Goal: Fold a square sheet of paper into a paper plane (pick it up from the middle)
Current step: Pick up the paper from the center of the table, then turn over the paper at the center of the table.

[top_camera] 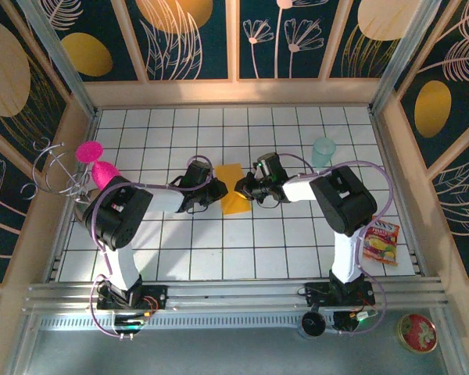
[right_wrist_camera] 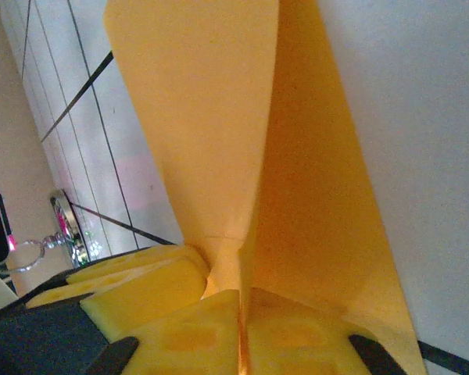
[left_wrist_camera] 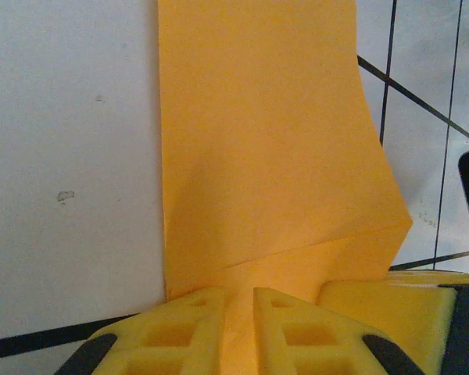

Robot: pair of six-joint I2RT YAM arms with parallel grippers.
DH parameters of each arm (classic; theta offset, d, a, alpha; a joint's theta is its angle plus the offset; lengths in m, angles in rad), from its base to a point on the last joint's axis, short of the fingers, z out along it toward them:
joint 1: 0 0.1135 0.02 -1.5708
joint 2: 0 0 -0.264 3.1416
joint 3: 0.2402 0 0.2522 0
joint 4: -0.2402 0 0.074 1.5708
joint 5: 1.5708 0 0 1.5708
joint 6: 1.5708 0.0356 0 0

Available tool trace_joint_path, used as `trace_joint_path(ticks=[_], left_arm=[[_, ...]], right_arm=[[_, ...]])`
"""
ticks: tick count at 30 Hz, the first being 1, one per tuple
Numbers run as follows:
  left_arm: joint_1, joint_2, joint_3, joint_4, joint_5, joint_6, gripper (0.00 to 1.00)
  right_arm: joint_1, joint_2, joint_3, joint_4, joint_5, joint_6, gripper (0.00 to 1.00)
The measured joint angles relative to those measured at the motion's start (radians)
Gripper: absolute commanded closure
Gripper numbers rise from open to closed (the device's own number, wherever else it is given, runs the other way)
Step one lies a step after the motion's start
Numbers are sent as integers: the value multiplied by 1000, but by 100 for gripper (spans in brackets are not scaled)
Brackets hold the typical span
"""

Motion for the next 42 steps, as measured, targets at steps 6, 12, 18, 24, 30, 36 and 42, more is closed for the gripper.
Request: trace_joint_path(ticks=[6,12,18,24,30,36,42], left_arm=[[9,-85,-66,4,-9,-32,69],[66,-256,-171,102,17,-85,54],[82,-343,-185,180,90,-133,34],[82,-372,-191,280,186,-193,26],[79,-370,-199,375,264,-236,26],[64,-337,-199,436,315,-259,37],[63,-332,-198,458,333,-262,52]], right_arm=[[-2,-5,-13,21,4,-5,100],[-43,-86,-85,132,-19,-20,100],[-98,-201,-129,315,-84,-22,100],[-110,-226,-183,573,-190,84,100],[-109,-193,-195,778,-244,209,100],[-106,-179,-203,836,-259,252,100],[-106,-179,-206,837,-266,255,100]])
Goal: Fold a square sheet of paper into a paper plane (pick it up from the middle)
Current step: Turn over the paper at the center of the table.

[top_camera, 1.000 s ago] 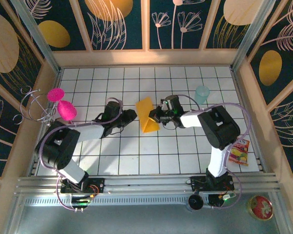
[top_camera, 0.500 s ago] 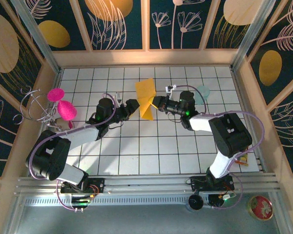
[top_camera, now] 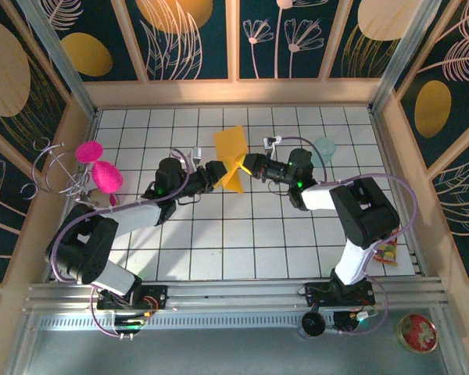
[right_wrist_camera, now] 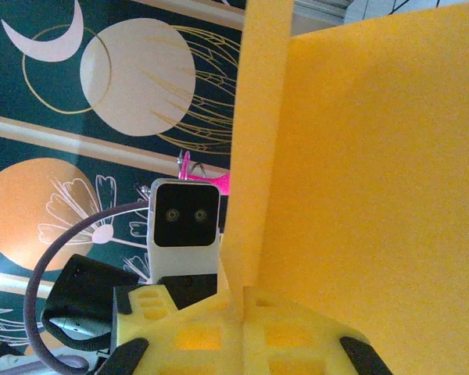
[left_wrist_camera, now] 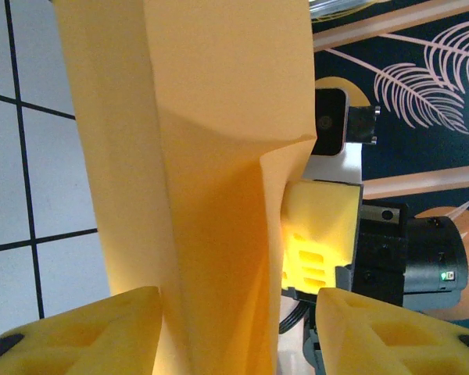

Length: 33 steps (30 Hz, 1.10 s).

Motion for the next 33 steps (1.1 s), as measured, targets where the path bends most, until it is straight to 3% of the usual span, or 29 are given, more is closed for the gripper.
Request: trace_joint_path(ticks=[9,14,21,27,33], left_arm=[[0,0,0,-2,2,15,74],[0,0,1,-3,-1,26,85],[0,0,6,-40,-13,66,91],[0,0,61,-220,-69,169,92],[0,0,219,-616,-275,376,93]], right_arm=[[0,0,0,-23,0,-19,96],[-2,-2,0,-69,0,-48,78],[-34,-84,-9,-272,66,-179,54],[-82,-217,-21,-544,251,-350,42],[-88,-303,-21,-724,426,-460,40]])
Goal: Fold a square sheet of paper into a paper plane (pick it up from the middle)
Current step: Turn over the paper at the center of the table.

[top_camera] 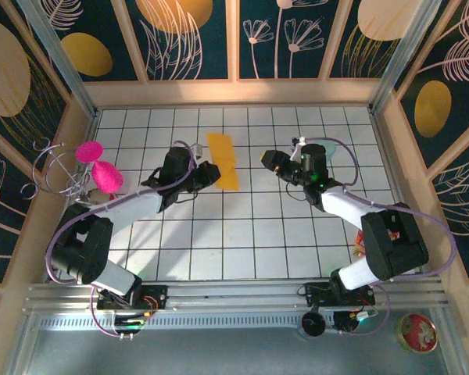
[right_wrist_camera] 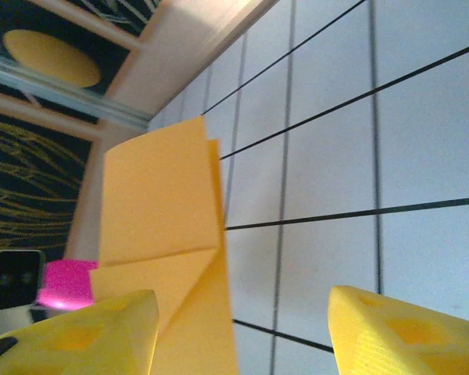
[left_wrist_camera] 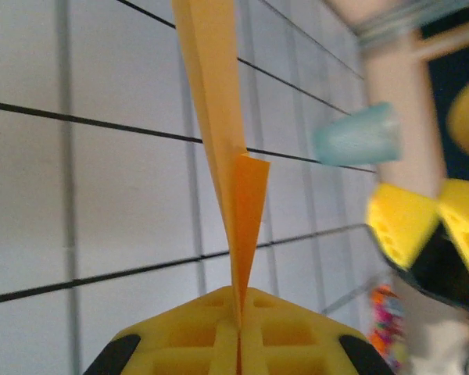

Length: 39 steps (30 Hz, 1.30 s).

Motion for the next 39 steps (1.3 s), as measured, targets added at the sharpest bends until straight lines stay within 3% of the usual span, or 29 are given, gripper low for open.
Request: trace_joint_path(ticks=[4,9,15,20,26,33,39], left_arm=[[0,-2,128,-276,-222,143,94],[-1,-11,224,-507,-459,246,92],[-50,49,312,-688,-699,291,93],[-117,186,370,-756,-814,293,93],[-182,351,413,-759,-798,266,90],[-204,370,381,-579,-537,220,67],[-198,338,333,-465,-401,195,53]], right_arm=[[-1,-6,0,-56,61,-26,40],[-1,-6,0,-77,81,-32,40],[-1,-6,0,-77,85,-32,39],[-1,-6,0,-77,96,-32,39],[-6,-6,-1,-91,121,-30,39],[-35,-10,-26,-92,129,-23,40],[-32,-8,-28,-92,124,-22,42]])
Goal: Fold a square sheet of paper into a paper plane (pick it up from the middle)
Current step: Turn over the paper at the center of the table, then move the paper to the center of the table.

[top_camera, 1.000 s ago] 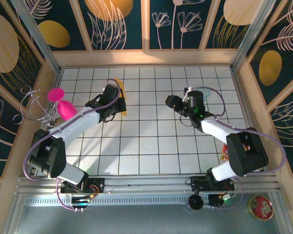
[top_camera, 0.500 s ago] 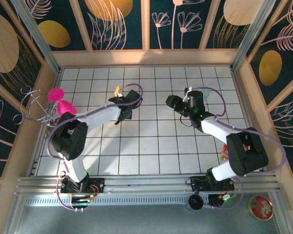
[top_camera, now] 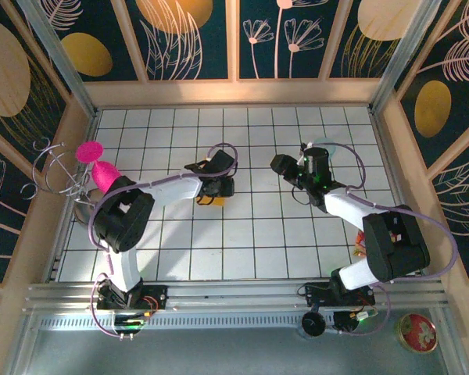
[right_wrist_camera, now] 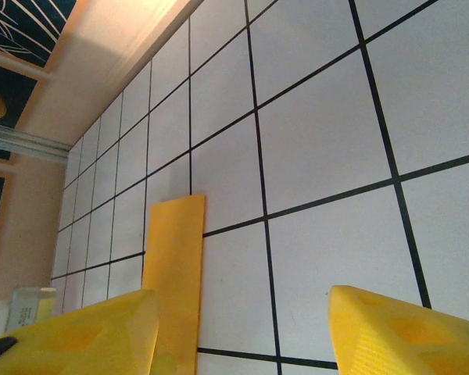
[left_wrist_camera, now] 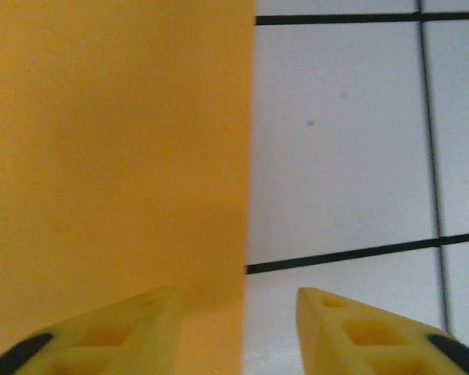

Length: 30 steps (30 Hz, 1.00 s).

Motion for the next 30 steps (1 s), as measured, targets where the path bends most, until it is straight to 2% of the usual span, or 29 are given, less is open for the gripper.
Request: trace_joint_path(ticks=[4,11,18,22,26,30], left_arm=[[28,-119,-92,87,50,-26,46],[157,-375,-300,257,66,-119,36],[209,-403,-433,312,89,-202,30],[226,-426,-501,349,107,-240,19],[240,-461,-539,385,110,-257,1],[244,-480,-550,408,109,-267,1]], right_arm=[[50,35,17,-1,0,-11,47],[223,200,160,-16,-11,-41,56],[342,410,360,-49,-42,-56,61],[364,511,455,-102,-56,-62,62],[365,571,520,-161,-56,-68,62],[365,629,584,-214,-58,-85,62]])
